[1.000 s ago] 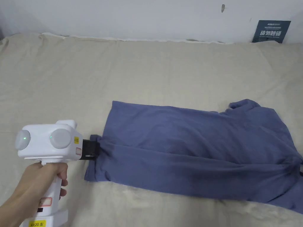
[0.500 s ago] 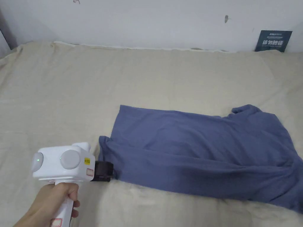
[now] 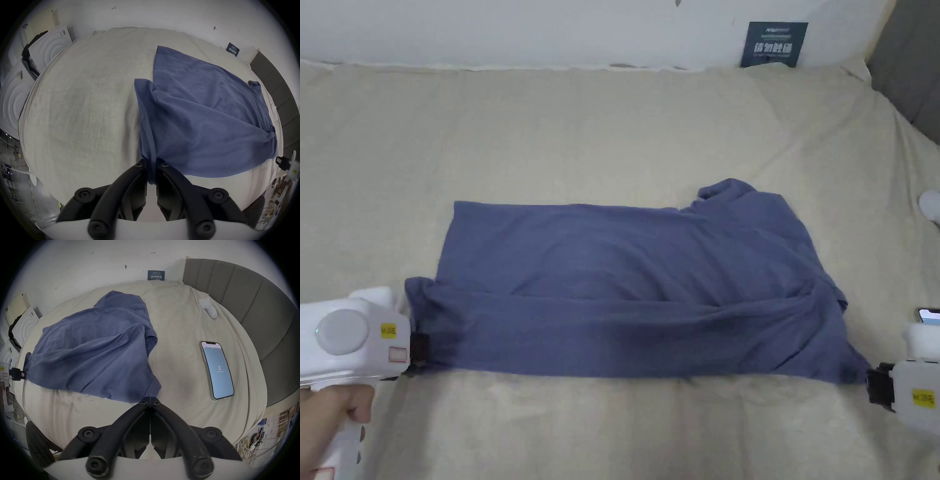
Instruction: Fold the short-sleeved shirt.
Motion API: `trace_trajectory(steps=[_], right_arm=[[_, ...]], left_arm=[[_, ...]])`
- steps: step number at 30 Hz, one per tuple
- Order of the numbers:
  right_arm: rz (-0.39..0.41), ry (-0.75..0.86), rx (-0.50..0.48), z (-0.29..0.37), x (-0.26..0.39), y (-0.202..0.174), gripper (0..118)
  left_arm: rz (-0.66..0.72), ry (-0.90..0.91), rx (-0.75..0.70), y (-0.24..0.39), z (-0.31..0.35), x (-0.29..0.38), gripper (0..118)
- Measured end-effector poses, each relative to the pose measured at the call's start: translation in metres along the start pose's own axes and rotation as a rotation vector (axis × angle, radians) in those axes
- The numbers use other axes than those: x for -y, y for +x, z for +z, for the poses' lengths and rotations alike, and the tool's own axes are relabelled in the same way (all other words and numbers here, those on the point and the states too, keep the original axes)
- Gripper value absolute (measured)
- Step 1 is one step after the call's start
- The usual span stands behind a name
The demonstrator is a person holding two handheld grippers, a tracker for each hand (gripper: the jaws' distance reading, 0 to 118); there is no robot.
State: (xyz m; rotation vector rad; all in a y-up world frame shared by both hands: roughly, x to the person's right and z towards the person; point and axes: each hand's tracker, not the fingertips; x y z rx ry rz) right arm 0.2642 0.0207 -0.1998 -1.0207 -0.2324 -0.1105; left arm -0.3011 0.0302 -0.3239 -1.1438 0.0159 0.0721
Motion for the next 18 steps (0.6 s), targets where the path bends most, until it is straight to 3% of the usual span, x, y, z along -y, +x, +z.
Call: trace_trajectory(steps=[1,2,3,9,11,13,14,15,18], right_arm=[[-0.008,-0.016,-0.007,-0.001,-0.002,0.001,70],[-0.024,-0.017,-0.015,-0.004,-0.003,0.002,106],[-0.030,-0.030,-0.041,-0.008,-0.004,0.002,118],[0.026,-0.035,-0.034,-0.021,-0.014,-0.023,118],[0.026,-0.053,-0.033,-0.032,-0.022,-0.026,108],[0.005,-0.054,-0.074,-0.033,-0.025,-0.021,88],[-0.002,-0.068,-0.081,-0.034,-0.026,-0.018,39],[-0.042,-0.059,-0.133,-0.033,-0.023,-0.017,3],[0.013,-0.046,-0.094,-0.024,-0.014,-0.016,3]], left_arm=[[-0.014,-0.001,-0.003,0.003,0.001,0.002,9],[-0.012,-0.010,0.001,-0.004,-0.005,-0.003,10],[-0.013,-0.017,-0.001,-0.003,-0.006,-0.002,10],[-0.004,-0.021,0.002,-0.003,-0.005,-0.003,10],[-0.008,-0.020,0.002,-0.002,-0.003,-0.003,10],[0.001,-0.026,0.009,-0.003,-0.003,-0.003,10],[0.013,-0.029,0.015,-0.008,-0.005,-0.005,10],[0.013,-0.035,0.025,-0.009,-0.005,-0.006,10],[0.006,-0.029,0.027,-0.013,0.001,-0.005,10]])
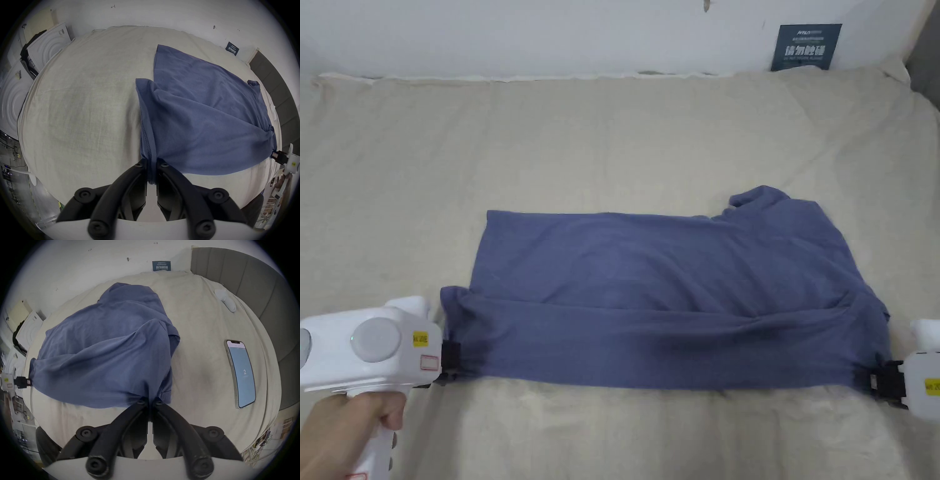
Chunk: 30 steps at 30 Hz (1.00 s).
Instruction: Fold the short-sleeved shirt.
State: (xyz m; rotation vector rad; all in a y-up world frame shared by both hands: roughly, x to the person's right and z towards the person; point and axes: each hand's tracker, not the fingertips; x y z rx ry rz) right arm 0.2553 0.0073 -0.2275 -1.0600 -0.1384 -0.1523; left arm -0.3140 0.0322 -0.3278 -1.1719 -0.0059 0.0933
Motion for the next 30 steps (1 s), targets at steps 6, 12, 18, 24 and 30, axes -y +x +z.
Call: trace_trajectory(steps=[6,12,18,24,30], right_arm=[[0.008,-0.002,-0.008,0.027,0.012,0.005,3],[0.045,-0.024,-0.010,0.054,0.035,0.007,3],[0.091,-0.073,-0.007,0.072,0.074,0.005,3],[0.085,-0.116,-0.004,0.074,0.098,0.006,3],[0.100,-0.145,0.016,0.064,0.100,0.012,3]], left_arm=[[-0.033,0.002,0.008,-0.008,0.020,0.010,10],[-0.060,-0.016,0.013,-0.019,0.047,0.044,10],[-0.085,-0.047,0.016,-0.028,0.066,0.093,10],[-0.081,-0.091,0.021,-0.031,0.068,0.125,10],[-0.082,-0.084,0.000,-0.031,0.069,0.132,10]])
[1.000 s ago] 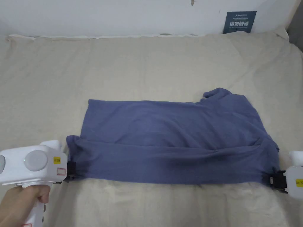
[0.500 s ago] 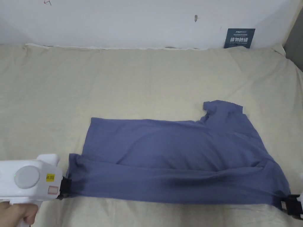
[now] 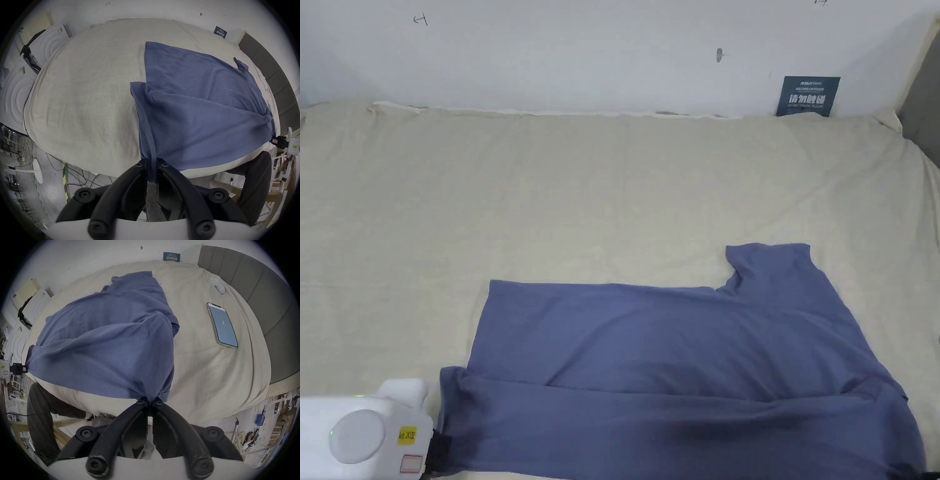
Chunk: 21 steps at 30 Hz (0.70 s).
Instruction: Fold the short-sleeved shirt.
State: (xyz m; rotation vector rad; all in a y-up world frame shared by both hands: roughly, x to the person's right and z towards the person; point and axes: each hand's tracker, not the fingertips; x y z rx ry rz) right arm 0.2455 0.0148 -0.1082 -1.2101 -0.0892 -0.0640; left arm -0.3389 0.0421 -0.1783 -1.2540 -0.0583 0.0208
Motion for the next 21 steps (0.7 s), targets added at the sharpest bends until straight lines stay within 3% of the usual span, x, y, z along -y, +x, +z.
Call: trace_trajectory(steps=[1,2,3,4,5,6,8,11,12,13,14,15,17,19,21], right_arm=[[0.000,0.001,0.003,-0.001,-0.001,-0.001,4],[-0.003,0.010,0.014,0.000,-0.003,-0.001,17],[-0.008,0.037,0.066,0.003,-0.003,0.000,51],[0.003,0.050,0.090,0.006,-0.002,0.001,96],[0.020,0.070,0.092,0.011,-0.002,0.003,106],[-0.001,0.109,0.102,0.019,-0.003,0.004,106],[-0.047,0.131,0.043,0.036,-0.006,0.009,106],[-0.054,0.188,0.037,0.051,-0.022,0.003,105],[-0.063,0.238,0.034,0.059,-0.025,-0.003,96],[-0.071,0.267,0.019,0.061,-0.031,-0.006,65],[-0.087,0.308,0.015,0.063,-0.037,-0.008,22],[-0.102,0.325,0.013,0.062,-0.045,-0.011,0],[-0.176,0.371,0.018,0.061,-0.056,-0.015,0],[-0.211,0.360,-0.038,0.058,-0.073,-0.018,0],[-0.196,0.360,-0.037,0.053,-0.085,-0.027,0]], left_arm=[[0.003,0.002,0.004,0.000,-0.002,0.000,10],[0.008,0.007,0.003,0.000,-0.002,0.000,10],[0.017,0.016,0.002,-0.002,-0.002,0.001,25],[0.027,0.024,-0.006,-0.005,-0.001,0.002,78],[0.061,0.027,-0.040,-0.008,0.000,0.002,112],[0.066,0.030,-0.057,-0.011,0.002,0.003,118],[0.072,0.090,-0.062,-0.018,0.012,-0.016,113],[0.092,0.186,-0.067,-0.017,0.031,-0.024,111],[0.103,0.226,-0.069,-0.017,0.035,-0.031,101],[0.117,0.263,-0.064,-0.014,0.039,-0.038,64],[0.119,0.301,-0.034,-0.013,0.045,-0.034,24],[0.131,0.310,-0.004,-0.011,0.045,-0.043,0],[0.155,0.346,0.017,-0.005,0.042,-0.058,0],[0.150,0.369,0.024,0.001,0.039,-0.070,0],[0.159,0.374,0.054,0.006,0.031,-0.094,0]])
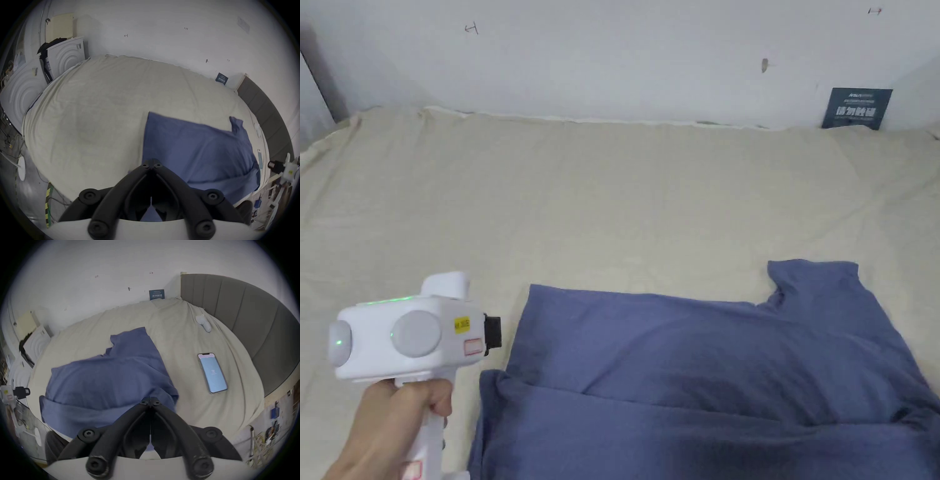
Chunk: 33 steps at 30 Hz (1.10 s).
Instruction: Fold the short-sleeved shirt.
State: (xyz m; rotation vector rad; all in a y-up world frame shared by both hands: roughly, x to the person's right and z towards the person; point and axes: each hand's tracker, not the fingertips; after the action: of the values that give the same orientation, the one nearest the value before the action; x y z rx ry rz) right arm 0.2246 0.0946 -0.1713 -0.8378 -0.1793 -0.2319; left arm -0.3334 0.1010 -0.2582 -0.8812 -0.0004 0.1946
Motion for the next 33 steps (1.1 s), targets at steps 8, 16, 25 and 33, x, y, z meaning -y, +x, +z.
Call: trace_trajectory(steps=[8,16,25,33], right_arm=[[0.069,-0.043,0.003,-0.057,-0.037,-0.021,0],[0.106,-0.104,0.051,-0.125,-0.077,-0.007,0],[0.170,-0.148,0.057,-0.162,-0.115,0.007,0],[0.195,-0.200,0.084,-0.193,-0.148,0.008,40]], left_arm=[[-0.144,-0.132,-0.096,0.030,-0.117,-0.075,114],[-0.127,-0.215,-0.183,0.029,-0.202,-0.096,114],[-0.141,-0.183,-0.094,0.030,-0.186,-0.102,1],[-0.154,-0.190,-0.123,0.037,-0.193,-0.101,1]])
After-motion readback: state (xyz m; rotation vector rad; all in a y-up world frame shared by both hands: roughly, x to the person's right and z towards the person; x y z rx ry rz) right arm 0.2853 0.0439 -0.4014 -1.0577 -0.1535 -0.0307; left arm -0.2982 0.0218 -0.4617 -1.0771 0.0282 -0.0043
